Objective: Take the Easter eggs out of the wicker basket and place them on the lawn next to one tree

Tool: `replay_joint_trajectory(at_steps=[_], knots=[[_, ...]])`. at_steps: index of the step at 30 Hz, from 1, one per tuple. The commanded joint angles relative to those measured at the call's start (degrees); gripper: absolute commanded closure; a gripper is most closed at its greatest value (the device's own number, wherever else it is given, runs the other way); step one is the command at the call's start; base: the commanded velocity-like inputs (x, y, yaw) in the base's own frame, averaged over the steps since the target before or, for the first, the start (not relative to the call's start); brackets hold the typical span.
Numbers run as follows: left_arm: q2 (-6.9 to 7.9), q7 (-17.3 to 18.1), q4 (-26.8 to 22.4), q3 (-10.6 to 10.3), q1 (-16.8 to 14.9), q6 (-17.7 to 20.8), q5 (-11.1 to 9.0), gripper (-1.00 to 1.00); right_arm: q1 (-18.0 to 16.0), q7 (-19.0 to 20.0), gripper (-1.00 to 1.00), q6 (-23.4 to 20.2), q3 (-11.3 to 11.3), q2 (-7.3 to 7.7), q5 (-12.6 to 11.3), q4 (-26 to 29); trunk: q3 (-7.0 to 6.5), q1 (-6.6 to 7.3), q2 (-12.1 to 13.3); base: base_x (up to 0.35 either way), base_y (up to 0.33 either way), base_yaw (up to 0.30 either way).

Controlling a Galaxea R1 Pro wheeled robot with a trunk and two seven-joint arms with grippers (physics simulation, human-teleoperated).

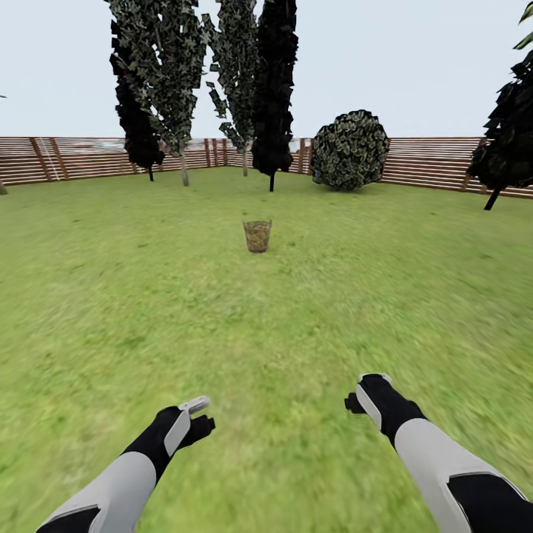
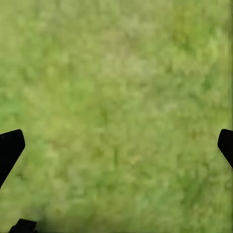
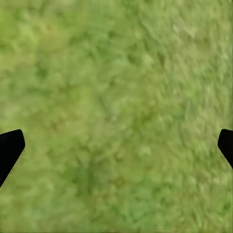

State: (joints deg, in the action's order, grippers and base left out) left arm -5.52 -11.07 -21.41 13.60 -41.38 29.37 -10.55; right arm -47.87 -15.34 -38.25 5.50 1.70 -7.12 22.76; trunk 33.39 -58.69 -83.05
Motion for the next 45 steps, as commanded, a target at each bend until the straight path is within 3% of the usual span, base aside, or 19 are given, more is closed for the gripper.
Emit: replay_joint_trajectory(at_steps=[1, 17, 19, 22, 25, 28, 35, 38, 45], knots=[[-0.06, -0.44, -0.13, 0.11, -0.01, 0.28, -0.61, -1.0, -0.03, -0.4, -1.0, -0.29, 0.48, 0.06, -0.61, 0.09, 0.06, -0.03, -0.03, 0.338, 0.0, 0.0], [-0.2, -0.44, 0.05, 0.18, -0.01, 0.39, -0.66, -1.0, -0.03, -0.28, -1.0, -0.38, 0.42, -0.03, -0.61, 0.11, 0.06, -0.03, -0.03, 0.34, 0.0, 0.0], [-0.23, -0.44, 1.34, 0.19, 0.02, 0.3, -0.64, -1.0, -0.03, -0.18, -1.0, -0.6, 0.41, -0.28, -0.61, 0.78, 0.06, -0.03, -0.03, 0.341, 0.0, 0.0], [0.06, -0.38, 7.8, 0.24, 0.07, -0.07, -0.68, -1.0, 0.01, 1.43, -1.0, -0.86, 0.6, -1.3, -0.53, 1.85, 0.06, -0.03, -0.03, 0.341, 0.0, 0.0], [0.8, -0.03, 14.52, 0.48, 0.08, -3.33, -0.95, -1.0, 0.04, 2.25, -1.0, 1.75, 0.5, -2.11, -0.64, -6.88, 0.06, -0.03, -0.03, 0.341, 0.0, 0.0], [1.59, 1.64, 16.02, 0.56, 0.08, -5.26, -1.04, -1.0, 0.06, 2.33, -1.0, 7.01, 0.48, -2.2, -0.53, -9.89, 0.06, -0.03, -0.03, 0.341, 0.0, 0.0], [1.95, 3.41, 15.92, 0.44, 0.08, -5.96, -0.97, -1.0, 0.03, 2.48, -1.0, 9.18, 0.37, -2.05, -0.2, -9.76, 0.06, -0.03, -0.03, 0.341, 0.0, 0.0], [1.77, 3.05, 13.78, 0.39, 0.08, -7.41, -0.89, -1.0, 0.03, 4.14, -1.0, 8.68, 0.35, -2.06, -0.2, -4.57, 0.06, -0.03, -0.03, 0.341, 0.0, 0.0], [1.78, 2.87, 9.96, 0.3, 0.07, -7.54, -0.89, -1.0, 0.01, 4.71, -1.0, 5.18, 0.35, -0.18, -0.02, -2.76, 0.06, -0.03, -0.03, 0.341, 0.0, 0.0]])
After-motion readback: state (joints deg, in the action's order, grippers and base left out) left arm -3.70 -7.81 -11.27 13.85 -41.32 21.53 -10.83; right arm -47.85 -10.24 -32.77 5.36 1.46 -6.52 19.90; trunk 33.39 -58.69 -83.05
